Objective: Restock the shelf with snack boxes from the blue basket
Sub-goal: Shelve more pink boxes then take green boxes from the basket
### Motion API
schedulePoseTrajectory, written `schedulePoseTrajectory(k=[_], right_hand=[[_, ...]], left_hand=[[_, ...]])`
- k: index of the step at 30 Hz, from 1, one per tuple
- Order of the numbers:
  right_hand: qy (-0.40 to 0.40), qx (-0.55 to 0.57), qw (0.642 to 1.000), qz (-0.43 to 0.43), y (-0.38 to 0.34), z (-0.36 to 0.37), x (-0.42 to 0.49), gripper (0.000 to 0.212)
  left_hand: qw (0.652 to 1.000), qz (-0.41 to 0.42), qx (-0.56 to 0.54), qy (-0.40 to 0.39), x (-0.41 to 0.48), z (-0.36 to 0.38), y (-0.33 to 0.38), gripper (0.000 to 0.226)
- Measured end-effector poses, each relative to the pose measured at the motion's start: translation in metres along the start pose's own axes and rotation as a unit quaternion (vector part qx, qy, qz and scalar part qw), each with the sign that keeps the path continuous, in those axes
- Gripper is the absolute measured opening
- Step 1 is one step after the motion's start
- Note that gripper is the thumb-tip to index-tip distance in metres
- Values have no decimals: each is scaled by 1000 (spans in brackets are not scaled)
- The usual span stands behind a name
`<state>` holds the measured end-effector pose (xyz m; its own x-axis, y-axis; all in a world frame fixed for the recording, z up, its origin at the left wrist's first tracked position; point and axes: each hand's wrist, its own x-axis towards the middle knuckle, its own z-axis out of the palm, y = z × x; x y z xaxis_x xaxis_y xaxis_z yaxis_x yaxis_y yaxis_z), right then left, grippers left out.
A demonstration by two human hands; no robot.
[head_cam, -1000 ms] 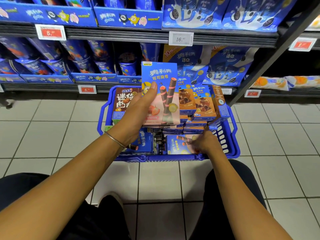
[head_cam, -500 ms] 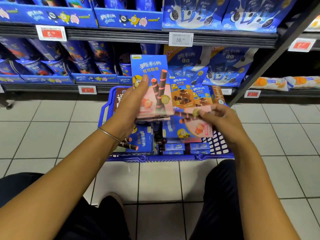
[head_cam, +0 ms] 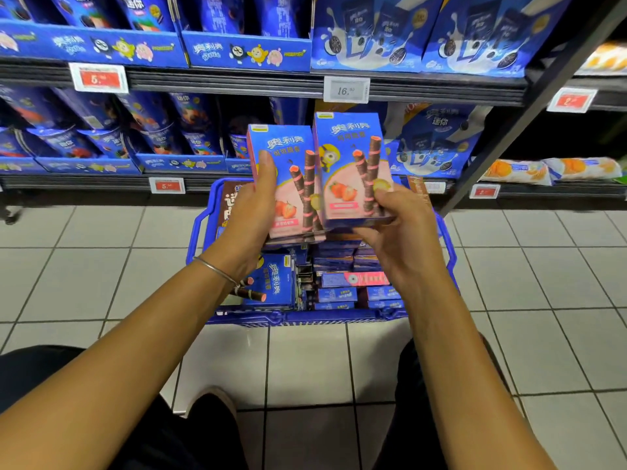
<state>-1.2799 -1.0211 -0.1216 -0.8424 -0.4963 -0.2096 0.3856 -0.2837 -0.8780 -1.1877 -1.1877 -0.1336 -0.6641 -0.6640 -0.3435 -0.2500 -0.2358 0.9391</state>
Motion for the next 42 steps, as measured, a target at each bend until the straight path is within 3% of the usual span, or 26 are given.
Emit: schedulePoseTrajectory(k=[4,8,12,15,18,21,24,25,27,28,29,31,33,35,38,42], right_hand=[[13,-75,997,-9,11,12,-1,31],[-8,-169,986,0,21,17,-5,22],[-24,-201,979,-38,24,18,-7,23],[-72,-208,974,-52,24,12,-5,24],[-113,-151,982,-1,25,-6,1,33],[6,-158,983,94,38,-35,15,39],[78,-367,920,116,69,-73,25,29],[57,-468,874,120,80,-87,30,27],[-11,-642,744,183,95,-104,36,26],[-33,-695,685,219,99,-108,39,41],[-47,-720,648,243,101,-109,42,57],[-54,-744,617,250,103,-105,48,74],[-61,-771,589,235,107,-101,56,75],[-62,-764,593,248,113,-98,62,75],[-77,-762,584,267,123,-100,63,80],[-35,-786,572,231,126,-102,62,60]], left_hand=[[1000,23,4,-2,-8,7,1,63],[993,101,63,-4,-10,10,-9,66],[993,84,45,-63,-14,5,-13,90],[993,63,-11,-102,-15,2,-13,77],[991,58,-53,-109,-19,1,-8,54],[992,80,-50,-80,-18,-2,-7,15],[992,77,-54,-84,-19,-5,-4,12],[992,76,-56,-86,-19,-6,-3,12],[991,71,-60,-92,-20,-5,-3,14],[991,68,-64,-94,-21,-5,-3,16],[991,64,-67,-95,-22,-5,-4,18],[992,51,-73,-90,-23,-6,-5,20],[993,39,-73,-87,-24,-7,-6,31],[994,32,-64,-85,-25,-7,-5,49],[994,26,-61,-83,-26,-7,-4,54],[994,24,-63,-84,-25,-8,-3,55]])
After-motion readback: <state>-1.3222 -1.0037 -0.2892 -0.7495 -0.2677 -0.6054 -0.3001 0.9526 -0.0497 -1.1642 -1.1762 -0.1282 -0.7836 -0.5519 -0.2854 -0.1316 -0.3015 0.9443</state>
